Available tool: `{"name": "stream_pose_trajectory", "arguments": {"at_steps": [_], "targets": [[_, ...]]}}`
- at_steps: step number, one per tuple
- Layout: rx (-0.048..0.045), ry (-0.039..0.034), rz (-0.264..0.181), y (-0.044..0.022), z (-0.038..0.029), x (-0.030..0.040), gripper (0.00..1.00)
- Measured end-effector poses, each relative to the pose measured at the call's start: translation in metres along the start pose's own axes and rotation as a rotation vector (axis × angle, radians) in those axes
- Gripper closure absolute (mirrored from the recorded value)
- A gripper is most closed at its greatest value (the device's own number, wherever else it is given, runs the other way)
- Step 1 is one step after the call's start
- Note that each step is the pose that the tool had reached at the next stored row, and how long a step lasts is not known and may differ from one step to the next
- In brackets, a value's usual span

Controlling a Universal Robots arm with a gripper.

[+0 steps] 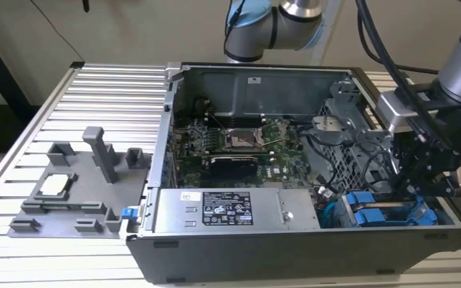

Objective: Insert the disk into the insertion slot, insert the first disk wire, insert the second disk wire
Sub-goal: 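Insert the first disk wire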

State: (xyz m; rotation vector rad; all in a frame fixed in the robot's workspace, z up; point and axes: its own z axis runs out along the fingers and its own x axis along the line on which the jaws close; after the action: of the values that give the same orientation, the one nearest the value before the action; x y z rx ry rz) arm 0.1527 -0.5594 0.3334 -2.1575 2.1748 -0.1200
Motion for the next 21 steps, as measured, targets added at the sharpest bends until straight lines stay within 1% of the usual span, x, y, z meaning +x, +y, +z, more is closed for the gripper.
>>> {"name": "stream_pose_trajectory", "arguments": {"at_steps": [3, 9, 11, 12, 13, 15, 19, 20, 21], "targets": [[0.0, 0.0008, 0.0, 0.0002, 0.0017, 0.0, 0.81], [-0.0001, -0.0005, 0.0, 0.0003, 0.0026, 0.0, 0.81], [-0.0001, -0.0014, 0.0, 0.0004, 0.0032, -0.0001, 0.8], [0.0, -0.001, 0.0, 0.0004, 0.0031, 0.0, 0.74], [0.0001, 0.001, 0.0, 0.0003, 0.0026, 0.0, 0.74], [0.0, 0.0012, 0.0, -0.0002, -0.0018, 0.0, 0.74], [-0.0001, 0.0016, 0.0, -0.0018, -0.0166, 0.0, 0.74], [-0.0001, 0.0018, 0.0, -0.0021, -0.0191, 0.0, 0.74], [-0.0001, 0.0023, 0.0, -0.0022, -0.0202, 0.0, 0.74]]}}
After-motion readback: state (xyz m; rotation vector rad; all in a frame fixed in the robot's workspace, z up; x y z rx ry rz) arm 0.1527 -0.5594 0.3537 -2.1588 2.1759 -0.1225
